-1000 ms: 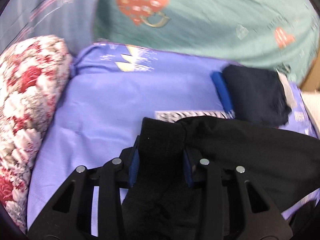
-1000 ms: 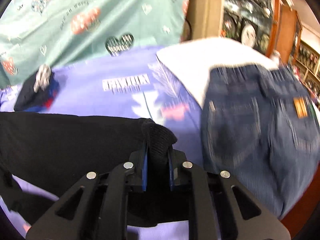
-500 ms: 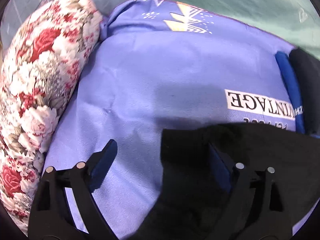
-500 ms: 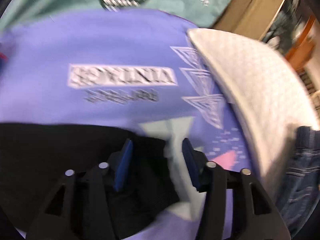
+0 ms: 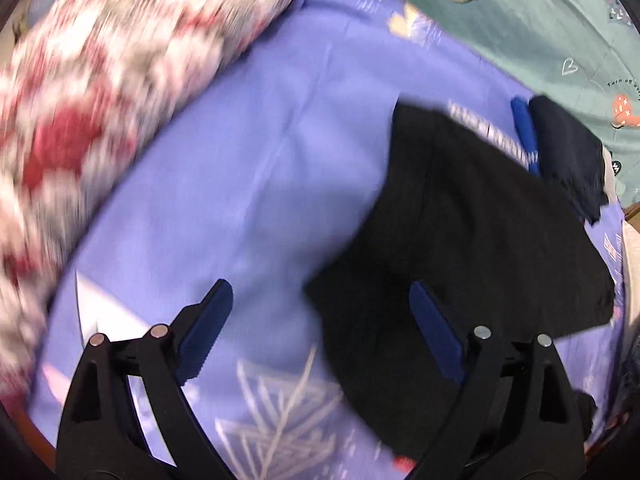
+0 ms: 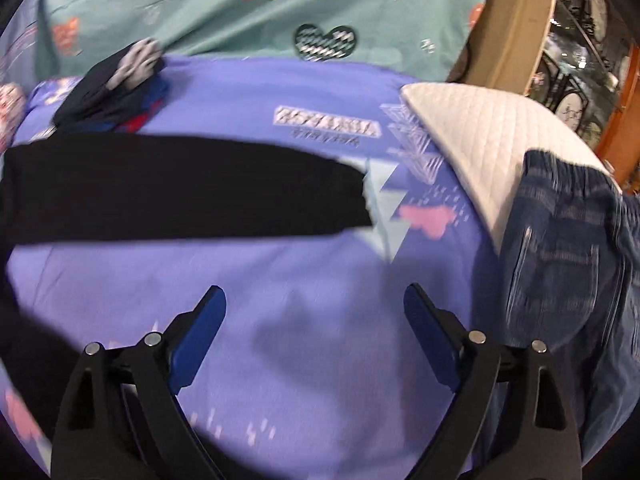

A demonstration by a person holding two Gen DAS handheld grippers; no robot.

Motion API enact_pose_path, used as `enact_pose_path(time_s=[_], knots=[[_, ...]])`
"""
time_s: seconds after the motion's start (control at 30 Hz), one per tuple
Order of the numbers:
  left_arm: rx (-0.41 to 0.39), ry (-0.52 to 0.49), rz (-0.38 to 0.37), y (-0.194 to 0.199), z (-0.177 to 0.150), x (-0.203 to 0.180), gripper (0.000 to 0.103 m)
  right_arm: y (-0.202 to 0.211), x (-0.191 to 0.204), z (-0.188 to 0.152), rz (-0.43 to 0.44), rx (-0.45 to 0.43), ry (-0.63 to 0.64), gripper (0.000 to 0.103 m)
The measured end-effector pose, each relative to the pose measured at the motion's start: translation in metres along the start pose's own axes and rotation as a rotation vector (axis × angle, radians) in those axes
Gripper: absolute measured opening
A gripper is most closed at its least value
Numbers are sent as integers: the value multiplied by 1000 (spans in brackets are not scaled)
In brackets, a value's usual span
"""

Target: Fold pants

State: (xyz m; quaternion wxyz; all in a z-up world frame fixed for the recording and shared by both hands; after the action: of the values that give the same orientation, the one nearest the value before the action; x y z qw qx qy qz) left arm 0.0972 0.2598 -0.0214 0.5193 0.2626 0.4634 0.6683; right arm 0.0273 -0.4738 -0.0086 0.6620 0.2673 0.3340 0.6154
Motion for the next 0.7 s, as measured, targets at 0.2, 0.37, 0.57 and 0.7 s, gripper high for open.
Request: enact_pose_path(time_s=[0.2,0.37,0.57,0.7], knots=[[47,84,-66,-24,-33,11,90,21,41,-62,99,42,121,91],[63,72,-99,-45,-32,-20,90,32,47,-90,143,54,101,91],[41,98,-41,-52,-27,-34,61,36,47,-108,165,65,79,91],[34,94,-82,-42,-35,-36,26,37,46,-115,180,72,77,91]])
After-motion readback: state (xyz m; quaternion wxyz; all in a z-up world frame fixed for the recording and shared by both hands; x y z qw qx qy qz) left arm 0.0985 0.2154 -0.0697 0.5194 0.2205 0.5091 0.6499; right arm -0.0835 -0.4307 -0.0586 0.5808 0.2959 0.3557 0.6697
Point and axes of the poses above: each gripper's, at about its wrist camera, not at the fingertips, and y roughly against the way its jaws point, x to its left, z to its top, the point moved 5 cm from there along -y, roughly the way its jaws point, and after that the axes turned 3 degrees about z, right-handed, at the moved point
